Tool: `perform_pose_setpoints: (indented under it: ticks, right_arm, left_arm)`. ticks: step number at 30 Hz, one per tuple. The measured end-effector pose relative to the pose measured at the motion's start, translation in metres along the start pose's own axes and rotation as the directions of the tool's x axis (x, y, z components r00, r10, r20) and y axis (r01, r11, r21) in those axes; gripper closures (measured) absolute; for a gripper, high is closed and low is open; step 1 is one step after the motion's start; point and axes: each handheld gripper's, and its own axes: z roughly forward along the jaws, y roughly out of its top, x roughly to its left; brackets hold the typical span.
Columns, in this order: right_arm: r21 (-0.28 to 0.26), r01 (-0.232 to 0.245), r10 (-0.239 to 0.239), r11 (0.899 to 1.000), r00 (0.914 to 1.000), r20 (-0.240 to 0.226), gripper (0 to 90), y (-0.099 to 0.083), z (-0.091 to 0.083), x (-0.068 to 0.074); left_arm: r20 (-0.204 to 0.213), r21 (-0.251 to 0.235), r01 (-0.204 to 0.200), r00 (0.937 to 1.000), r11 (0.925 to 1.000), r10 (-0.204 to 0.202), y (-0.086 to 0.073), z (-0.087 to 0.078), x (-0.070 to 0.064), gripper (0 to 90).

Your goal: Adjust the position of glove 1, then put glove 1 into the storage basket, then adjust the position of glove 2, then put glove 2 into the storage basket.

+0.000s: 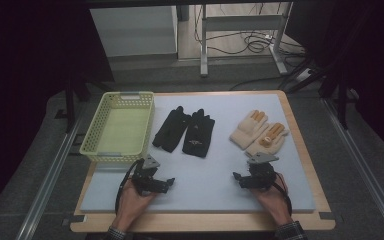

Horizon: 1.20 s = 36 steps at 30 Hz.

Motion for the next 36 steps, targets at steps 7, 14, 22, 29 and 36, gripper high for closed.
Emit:
perform_pose_setpoints:
  ticks: [7,14,22,29,36]
  right_arm:
    - [0.007,-0.022,0.022,1.0,0.9997,-0.007,19.2,0.0,0.001,-0.002]
    - [0.015,-0.031,0.031,0.999,0.9995,-0.002,17.4,0.0,0.001,-0.003]
    - [0.018,-0.047,0.046,0.999,0.9989,0.009,17.5,0.001,0.001,-0.001]
    - [0.016,-0.051,0.051,0.999,0.9986,0.01,18.3,0.001,0.0,0.0]
    - [0.018,-0.048,0.048,0.999,0.9987,-0.013,19.8,0.006,0.002,0.001]
  left_arm:
    - [-0.004,0.003,-0.008,1.0,1.0,0.008,0.0,0.0,-0.001,7.1]
    - [-0.012,0.006,-0.025,0.9996,0.9997,0.025,-0.001,-0.002,-0.001,7.3]
    - [-0.007,0.013,-0.01,0.9999,0.9999,0.01,-0.01,-0.01,0.014,4.9]
    - [-0.004,0.016,-0.008,1.0,0.9998,0.008,-0.01,-0.01,0.015,4.4]
    - [-0.005,0.012,-0.006,1.0,0.9999,0.006,-0.011,-0.01,0.014,4.5]
